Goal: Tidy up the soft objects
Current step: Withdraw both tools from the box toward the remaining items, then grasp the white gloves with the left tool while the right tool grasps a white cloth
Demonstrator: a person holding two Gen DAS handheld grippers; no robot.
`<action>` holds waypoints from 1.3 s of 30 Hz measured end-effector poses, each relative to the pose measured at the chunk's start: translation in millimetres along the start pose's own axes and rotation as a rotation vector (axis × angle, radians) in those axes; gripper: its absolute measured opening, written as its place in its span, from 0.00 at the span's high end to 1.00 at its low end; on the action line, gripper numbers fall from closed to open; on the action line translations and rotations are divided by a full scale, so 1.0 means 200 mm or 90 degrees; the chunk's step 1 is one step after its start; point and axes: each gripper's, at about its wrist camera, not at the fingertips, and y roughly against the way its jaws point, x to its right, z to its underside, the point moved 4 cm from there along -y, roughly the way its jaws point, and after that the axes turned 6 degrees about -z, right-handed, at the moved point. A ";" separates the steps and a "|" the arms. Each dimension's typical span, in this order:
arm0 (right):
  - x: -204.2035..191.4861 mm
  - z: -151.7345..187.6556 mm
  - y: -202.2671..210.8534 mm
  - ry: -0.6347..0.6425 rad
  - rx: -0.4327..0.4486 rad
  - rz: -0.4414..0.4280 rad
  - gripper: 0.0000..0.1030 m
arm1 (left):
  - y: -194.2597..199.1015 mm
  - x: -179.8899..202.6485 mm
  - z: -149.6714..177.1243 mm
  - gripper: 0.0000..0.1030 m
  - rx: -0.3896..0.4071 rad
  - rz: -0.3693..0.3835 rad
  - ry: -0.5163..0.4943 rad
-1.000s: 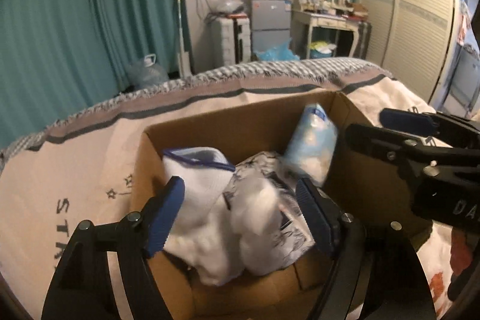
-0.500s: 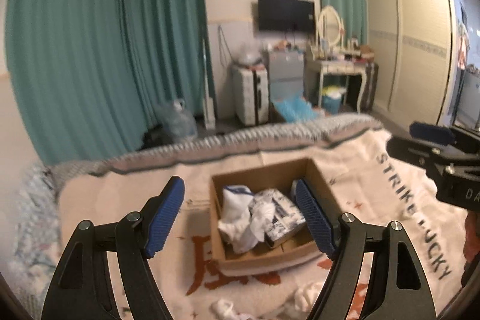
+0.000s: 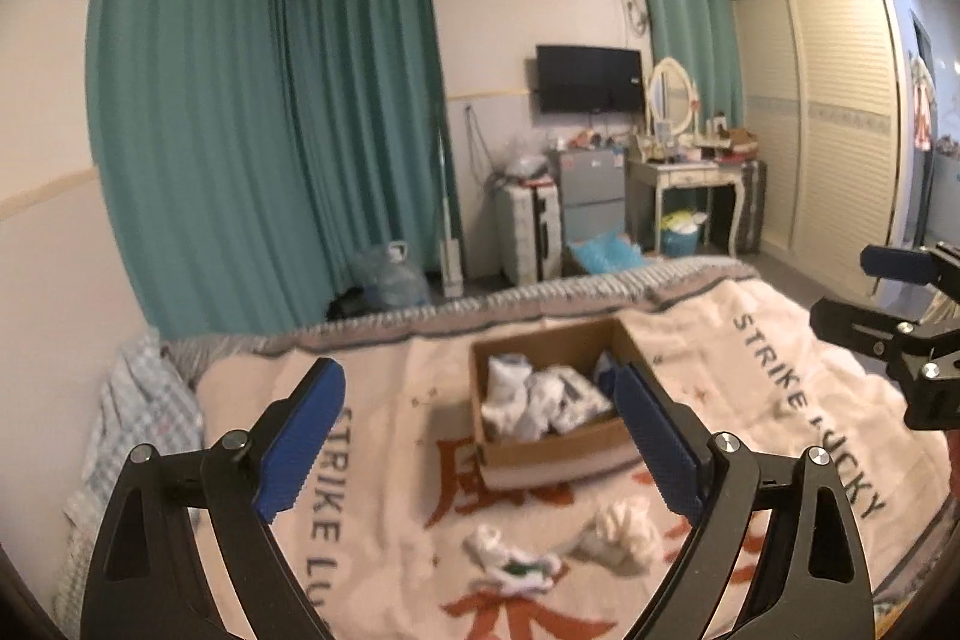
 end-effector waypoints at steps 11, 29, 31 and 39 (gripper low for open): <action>-0.02 0.50 -0.46 -0.021 -0.118 -0.019 0.09 | -0.27 0.00 0.48 0.10 -0.078 -0.036 0.032; 0.03 1.06 -1.26 -0.116 -0.290 -0.097 0.35 | -0.83 0.15 1.18 0.11 -0.314 0.045 0.067; 0.05 1.08 -1.27 -0.134 -0.290 -0.105 0.43 | -0.83 0.17 1.20 0.12 -0.325 0.056 0.063; 0.09 1.07 -1.24 -0.136 -0.272 -0.086 0.82 | -0.85 0.21 1.20 0.43 -0.326 0.082 0.046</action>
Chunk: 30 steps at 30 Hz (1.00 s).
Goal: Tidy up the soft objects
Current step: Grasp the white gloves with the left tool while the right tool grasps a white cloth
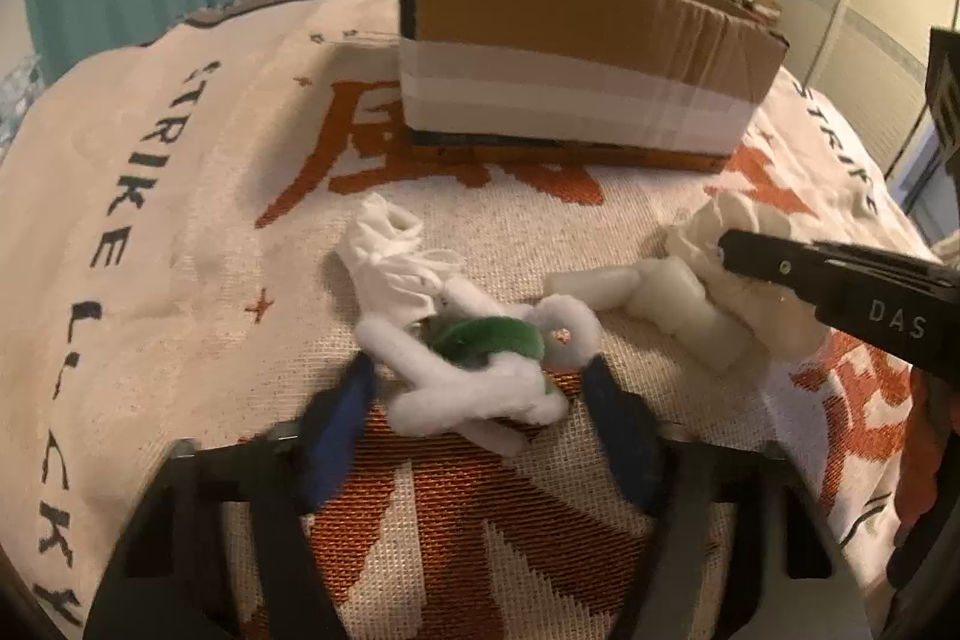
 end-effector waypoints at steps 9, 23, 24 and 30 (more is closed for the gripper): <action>-0.02 0.02 0.07 0.013 0.008 0.013 0.83 | 0.03 -0.01 -0.01 0.63 0.013 0.023 0.000; -0.05 0.06 0.35 0.020 0.044 0.023 0.83 | 0.36 0.04 -0.02 0.74 0.082 0.064 -0.014; -0.06 0.05 0.38 0.018 0.050 0.017 0.83 | 0.39 0.05 -0.03 0.74 0.089 0.066 -0.014; -0.17 -0.03 0.68 0.051 0.104 0.018 0.83 | 0.67 0.07 -0.15 0.74 0.153 0.064 -0.030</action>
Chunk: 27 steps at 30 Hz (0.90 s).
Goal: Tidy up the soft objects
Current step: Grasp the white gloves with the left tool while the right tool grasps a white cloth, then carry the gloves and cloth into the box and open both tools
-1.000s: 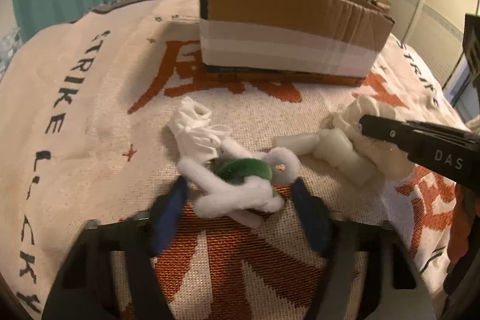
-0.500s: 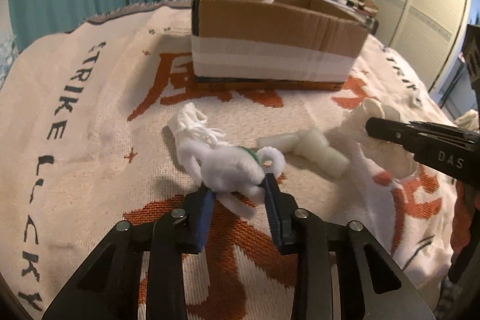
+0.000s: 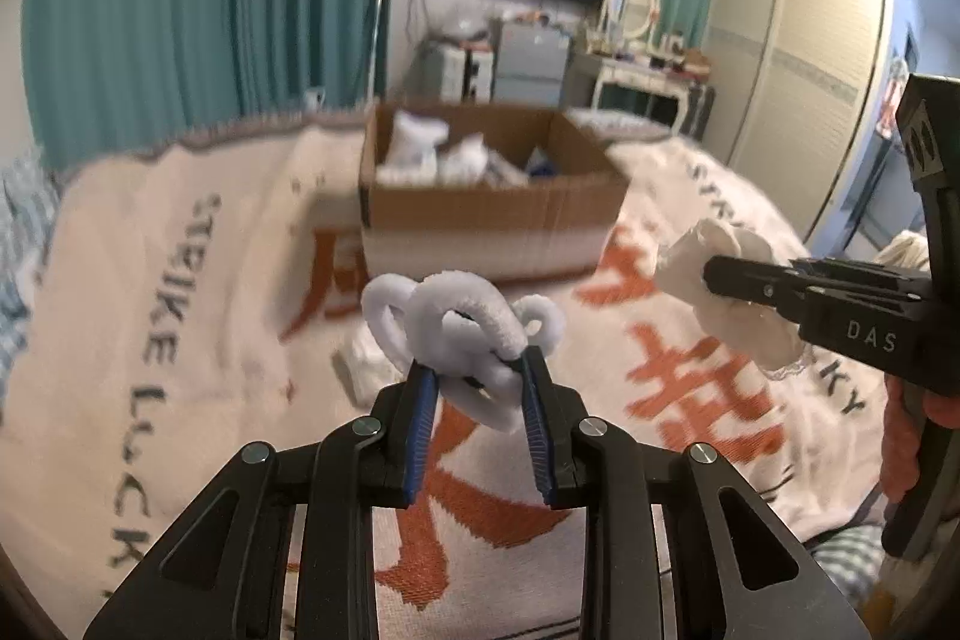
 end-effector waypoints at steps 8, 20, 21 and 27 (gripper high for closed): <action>-0.12 -0.21 0.36 0.045 0.078 0.004 0.83 | 0.28 0.08 -0.32 0.74 0.079 -0.001 -0.018; -0.14 -0.70 0.47 0.076 0.150 -0.002 0.83 | 0.21 0.07 -0.80 0.74 0.137 -0.002 -0.017; -0.12 -0.73 0.45 0.076 0.150 0.000 0.83 | 0.17 0.07 -0.83 0.74 0.136 -0.005 -0.019; 0.00 -0.91 0.20 0.057 0.136 0.009 0.83 | -0.14 0.05 -0.93 0.74 0.104 -0.021 -0.039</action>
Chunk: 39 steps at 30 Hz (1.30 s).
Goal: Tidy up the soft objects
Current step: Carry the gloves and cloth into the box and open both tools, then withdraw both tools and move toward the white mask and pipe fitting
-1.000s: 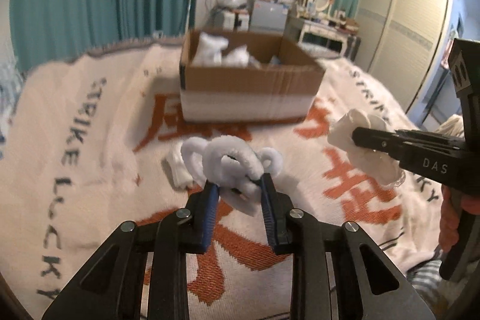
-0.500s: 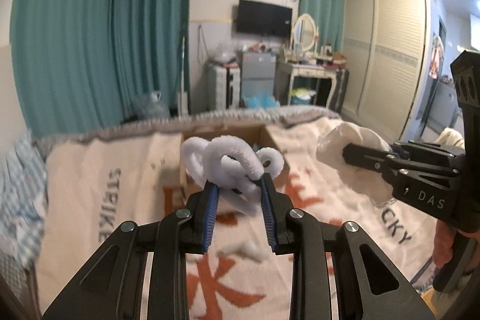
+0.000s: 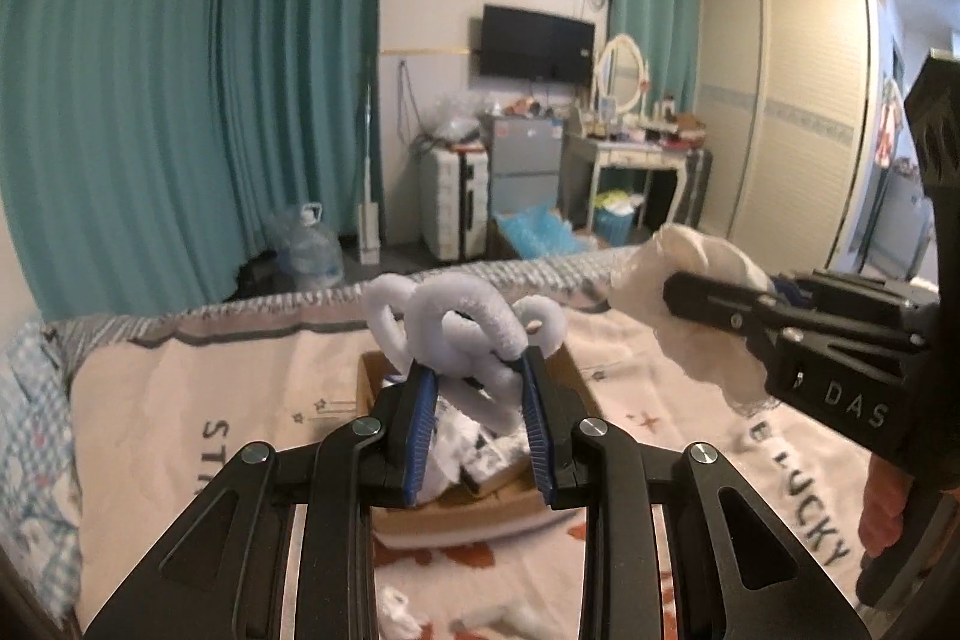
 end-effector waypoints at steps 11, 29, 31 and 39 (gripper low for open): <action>0.33 0.15 -0.70 -0.043 -0.082 0.002 0.83 | -0.69 0.04 0.19 0.74 -0.089 0.005 -0.034; 0.52 0.22 -0.87 -0.105 -0.063 0.055 0.51 | -0.79 0.05 0.23 0.21 -0.093 -0.070 -0.054; 0.50 0.17 -0.76 -0.101 -0.049 0.059 0.51 | -0.69 0.04 0.18 0.21 -0.081 -0.075 -0.051; 0.25 -0.12 -0.13 -0.046 0.031 0.072 0.44 | -0.01 0.01 -0.13 0.19 0.038 -0.108 -0.051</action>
